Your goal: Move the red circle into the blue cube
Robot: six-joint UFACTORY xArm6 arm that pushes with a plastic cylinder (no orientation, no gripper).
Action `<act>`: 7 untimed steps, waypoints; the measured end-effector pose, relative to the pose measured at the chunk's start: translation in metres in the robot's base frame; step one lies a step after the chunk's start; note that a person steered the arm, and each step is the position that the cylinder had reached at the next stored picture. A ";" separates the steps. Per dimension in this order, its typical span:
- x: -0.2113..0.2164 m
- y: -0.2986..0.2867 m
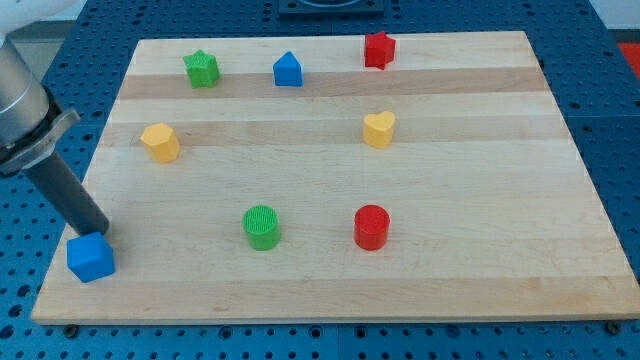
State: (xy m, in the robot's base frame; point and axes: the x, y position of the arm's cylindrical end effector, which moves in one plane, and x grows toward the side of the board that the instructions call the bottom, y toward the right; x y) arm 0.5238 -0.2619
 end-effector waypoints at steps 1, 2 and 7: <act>-0.027 0.030; -0.038 0.075; -0.022 0.353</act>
State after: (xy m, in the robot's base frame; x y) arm 0.5017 0.0907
